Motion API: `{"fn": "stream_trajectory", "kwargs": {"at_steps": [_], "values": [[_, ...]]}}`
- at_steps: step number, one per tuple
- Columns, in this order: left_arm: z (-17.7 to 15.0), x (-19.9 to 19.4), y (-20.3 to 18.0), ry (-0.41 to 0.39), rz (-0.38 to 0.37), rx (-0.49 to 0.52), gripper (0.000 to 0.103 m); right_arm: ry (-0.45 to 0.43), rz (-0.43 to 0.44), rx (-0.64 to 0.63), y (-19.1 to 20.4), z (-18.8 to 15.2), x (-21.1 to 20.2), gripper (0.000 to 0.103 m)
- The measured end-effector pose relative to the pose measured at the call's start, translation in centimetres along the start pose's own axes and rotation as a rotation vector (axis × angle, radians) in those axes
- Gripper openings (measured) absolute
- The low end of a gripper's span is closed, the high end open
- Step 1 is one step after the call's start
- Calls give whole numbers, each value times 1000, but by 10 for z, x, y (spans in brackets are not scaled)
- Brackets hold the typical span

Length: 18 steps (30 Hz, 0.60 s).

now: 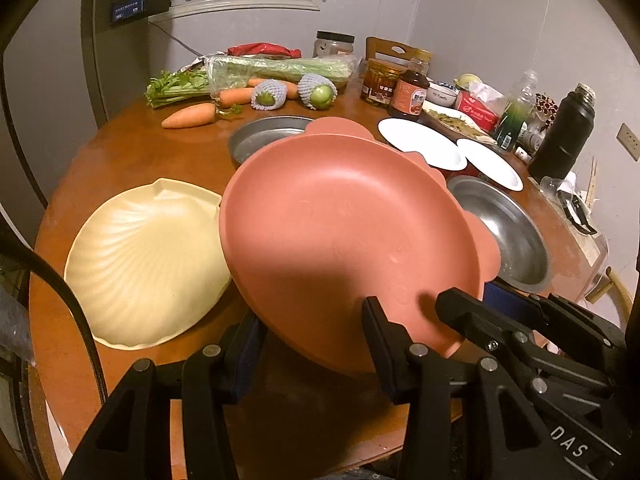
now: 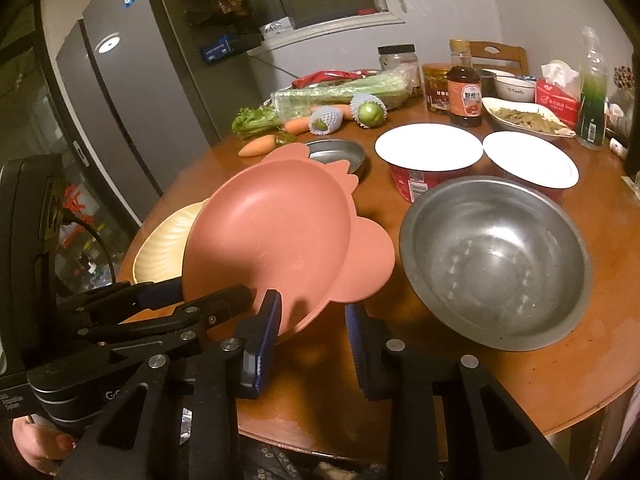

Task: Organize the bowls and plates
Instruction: 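Grip the rim of the salmon-pink bear-ear plate with the left tool, then lift the pink plate with the left tool and carry it over the shell plate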

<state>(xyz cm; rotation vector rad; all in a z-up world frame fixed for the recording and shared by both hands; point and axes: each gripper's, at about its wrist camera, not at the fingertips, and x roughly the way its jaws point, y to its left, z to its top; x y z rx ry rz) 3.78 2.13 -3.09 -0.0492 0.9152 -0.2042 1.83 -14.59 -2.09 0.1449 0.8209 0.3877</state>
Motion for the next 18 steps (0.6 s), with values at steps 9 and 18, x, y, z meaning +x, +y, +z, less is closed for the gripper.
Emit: {"fn": "stream_trajectory", "kwargs": {"at_steps": [9, 18], "values": [[3, -17, 6, -46, 15, -18, 46, -30, 10, -36, 10, 6, -7, 28], [8, -52, 46, -116, 84, -88, 46, -64, 83, -132, 52, 27, -7, 28]]}}
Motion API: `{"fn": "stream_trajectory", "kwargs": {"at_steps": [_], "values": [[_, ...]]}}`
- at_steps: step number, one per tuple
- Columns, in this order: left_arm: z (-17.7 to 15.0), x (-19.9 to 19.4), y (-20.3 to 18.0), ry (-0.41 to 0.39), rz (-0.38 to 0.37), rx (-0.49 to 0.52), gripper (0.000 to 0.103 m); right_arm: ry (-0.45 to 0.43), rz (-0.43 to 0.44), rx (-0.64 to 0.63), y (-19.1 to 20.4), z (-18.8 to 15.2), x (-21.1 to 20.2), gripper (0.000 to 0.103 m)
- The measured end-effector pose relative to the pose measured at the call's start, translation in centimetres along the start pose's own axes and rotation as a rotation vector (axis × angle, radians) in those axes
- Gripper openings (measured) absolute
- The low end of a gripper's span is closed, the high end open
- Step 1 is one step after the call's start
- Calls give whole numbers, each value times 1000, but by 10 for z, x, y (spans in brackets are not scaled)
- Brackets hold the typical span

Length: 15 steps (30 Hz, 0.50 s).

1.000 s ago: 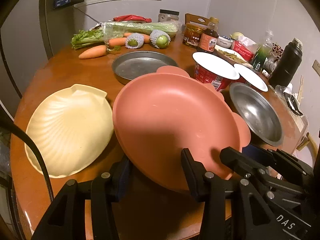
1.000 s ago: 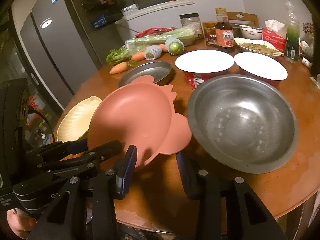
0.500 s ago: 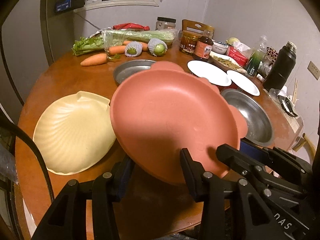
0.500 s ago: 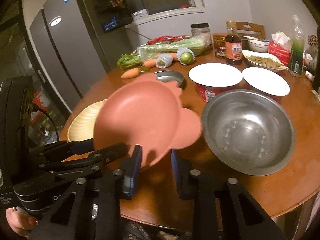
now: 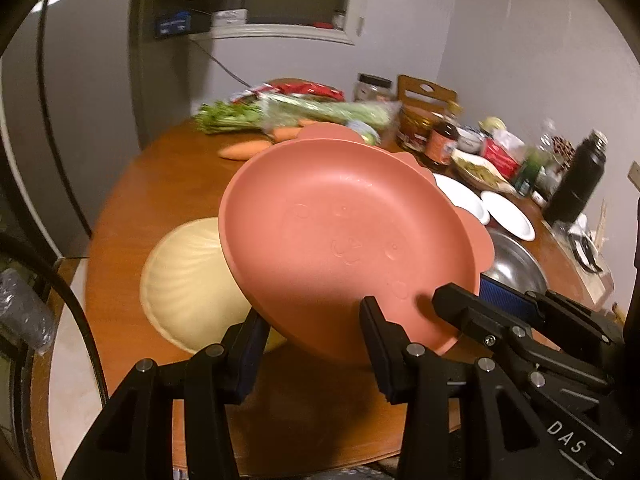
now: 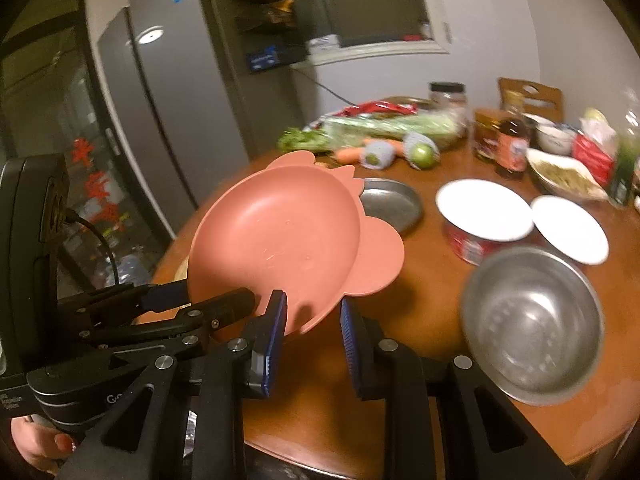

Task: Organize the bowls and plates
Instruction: 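Lift the pink plate with the left tool and carry it over the shell plate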

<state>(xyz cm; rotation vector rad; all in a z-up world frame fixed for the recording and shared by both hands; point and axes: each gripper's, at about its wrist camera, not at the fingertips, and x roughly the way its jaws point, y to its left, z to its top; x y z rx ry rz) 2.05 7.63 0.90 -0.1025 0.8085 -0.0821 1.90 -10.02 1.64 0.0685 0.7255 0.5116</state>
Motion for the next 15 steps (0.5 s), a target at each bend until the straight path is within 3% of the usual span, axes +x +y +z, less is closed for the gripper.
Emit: {"fn": "stream_trajectory", "kwargs": {"at_steps": [15], "values": [[19, -21, 52, -47, 98, -47, 46, 0, 91, -104, 64, 35, 28, 28]]}}
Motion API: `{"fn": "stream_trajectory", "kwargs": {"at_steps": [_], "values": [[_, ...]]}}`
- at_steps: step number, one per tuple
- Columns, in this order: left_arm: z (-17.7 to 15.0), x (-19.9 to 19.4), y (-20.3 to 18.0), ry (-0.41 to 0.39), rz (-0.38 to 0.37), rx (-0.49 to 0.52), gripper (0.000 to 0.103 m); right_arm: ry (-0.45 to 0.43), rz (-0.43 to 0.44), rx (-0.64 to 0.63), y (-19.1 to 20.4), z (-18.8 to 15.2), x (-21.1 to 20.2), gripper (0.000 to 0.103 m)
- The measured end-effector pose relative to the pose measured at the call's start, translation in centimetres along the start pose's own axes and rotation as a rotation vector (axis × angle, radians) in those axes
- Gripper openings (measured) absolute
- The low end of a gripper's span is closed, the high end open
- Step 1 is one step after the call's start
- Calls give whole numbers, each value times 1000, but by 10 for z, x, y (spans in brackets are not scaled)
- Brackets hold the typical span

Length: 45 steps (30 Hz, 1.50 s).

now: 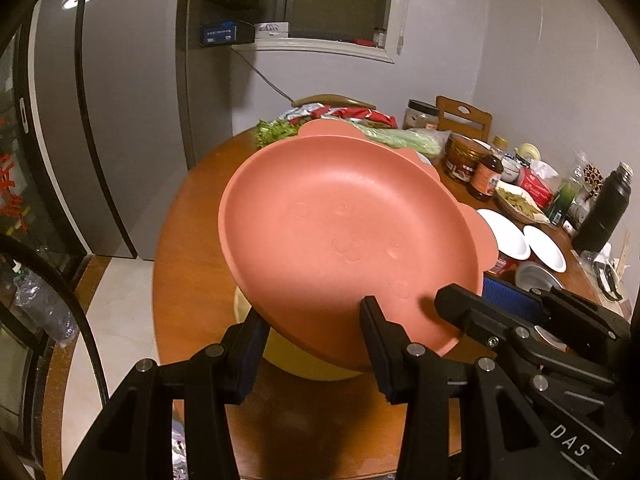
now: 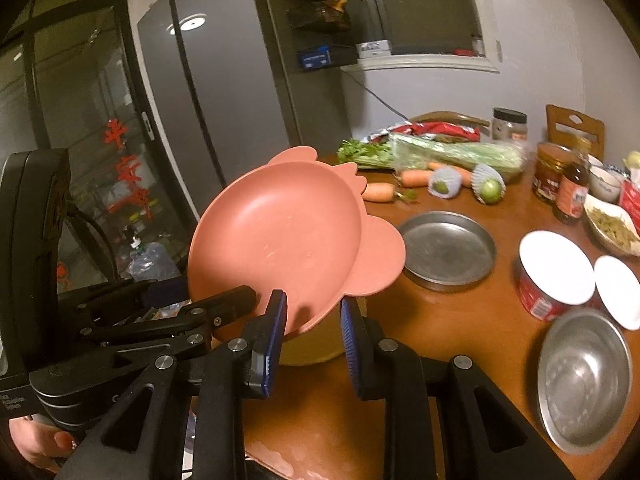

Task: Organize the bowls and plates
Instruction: 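Lift the pink plate with the left tool and carry it over the shell plate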

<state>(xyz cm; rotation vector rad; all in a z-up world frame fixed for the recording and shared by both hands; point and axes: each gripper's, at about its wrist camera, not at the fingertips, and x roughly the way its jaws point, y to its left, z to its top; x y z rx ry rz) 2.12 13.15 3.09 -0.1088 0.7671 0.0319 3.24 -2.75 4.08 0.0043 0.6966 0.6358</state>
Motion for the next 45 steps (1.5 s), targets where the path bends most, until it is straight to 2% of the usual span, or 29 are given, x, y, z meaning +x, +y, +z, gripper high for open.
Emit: {"fn": "stream_trajectory", "kwargs": {"at_steps": [6, 15, 24, 37, 45], "values": [[0, 8, 12, 19, 18, -11, 46, 8, 11, -24, 8, 8, 15, 28], [-14, 40, 14, 106, 11, -17, 46, 91, 9, 5, -1, -7, 44, 28], [-20, 58, 15, 153, 15, -16, 46, 140, 14, 31, -12, -17, 62, 28], [-21, 65, 15, 163, 33, -1, 46, 180, 15, 39, -20, -19, 77, 28], [-20, 68, 11, 165, 73, 26, 47, 189, -10, 29, -21, -18, 80, 28]]}}
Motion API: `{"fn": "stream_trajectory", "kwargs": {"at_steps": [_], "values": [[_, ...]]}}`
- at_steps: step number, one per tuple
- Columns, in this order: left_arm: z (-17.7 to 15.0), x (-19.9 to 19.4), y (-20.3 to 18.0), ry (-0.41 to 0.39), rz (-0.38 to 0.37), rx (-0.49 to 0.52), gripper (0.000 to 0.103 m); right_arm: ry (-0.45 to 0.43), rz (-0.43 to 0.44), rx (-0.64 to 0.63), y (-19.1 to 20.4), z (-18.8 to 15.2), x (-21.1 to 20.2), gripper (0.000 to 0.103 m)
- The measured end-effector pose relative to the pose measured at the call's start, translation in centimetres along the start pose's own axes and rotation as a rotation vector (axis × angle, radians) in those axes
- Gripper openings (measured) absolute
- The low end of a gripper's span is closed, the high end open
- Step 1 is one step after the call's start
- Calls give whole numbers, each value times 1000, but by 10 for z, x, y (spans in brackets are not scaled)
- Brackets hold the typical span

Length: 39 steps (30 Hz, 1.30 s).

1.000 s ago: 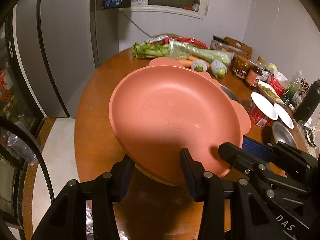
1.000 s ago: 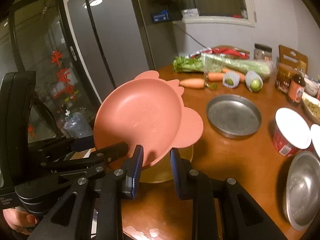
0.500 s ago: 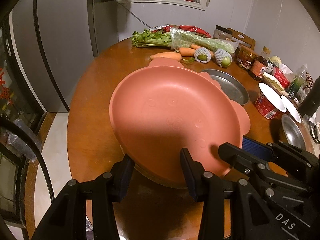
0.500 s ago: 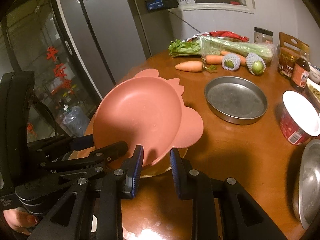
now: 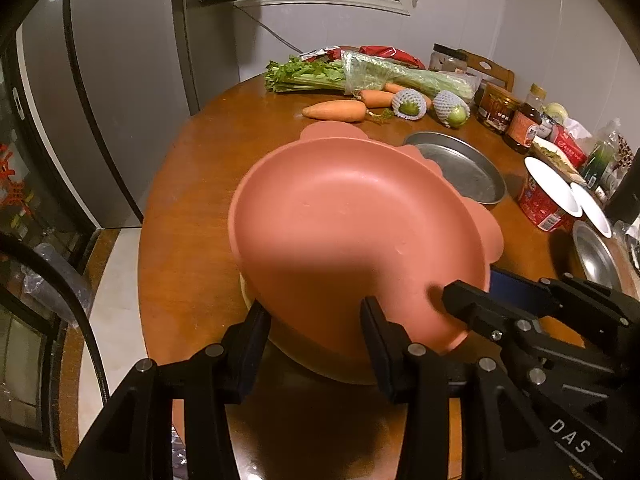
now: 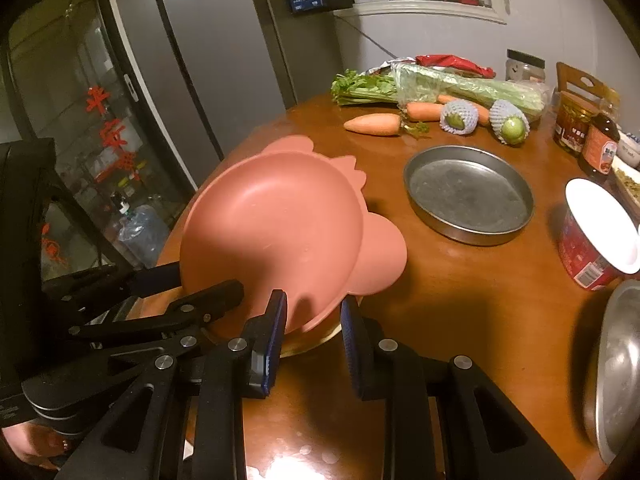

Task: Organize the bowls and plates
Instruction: 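Lift the pink plate with the left tool and carry it over the shell plate, then lower the pink plate onto the shell plate and open the left tool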

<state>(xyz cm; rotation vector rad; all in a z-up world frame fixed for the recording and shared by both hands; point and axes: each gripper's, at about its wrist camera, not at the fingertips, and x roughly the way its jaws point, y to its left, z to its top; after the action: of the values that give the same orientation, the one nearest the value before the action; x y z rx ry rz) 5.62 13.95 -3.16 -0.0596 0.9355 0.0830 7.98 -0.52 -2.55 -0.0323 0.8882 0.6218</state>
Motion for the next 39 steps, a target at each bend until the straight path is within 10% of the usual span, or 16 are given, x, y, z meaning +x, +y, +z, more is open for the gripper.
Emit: {"fn": "stream_trajectory", "kwargs": {"at_steps": [39], "values": [[-7, 19, 13, 42, -43, -68, 51, 59, -42, 2, -6, -5, 15, 39]]}}
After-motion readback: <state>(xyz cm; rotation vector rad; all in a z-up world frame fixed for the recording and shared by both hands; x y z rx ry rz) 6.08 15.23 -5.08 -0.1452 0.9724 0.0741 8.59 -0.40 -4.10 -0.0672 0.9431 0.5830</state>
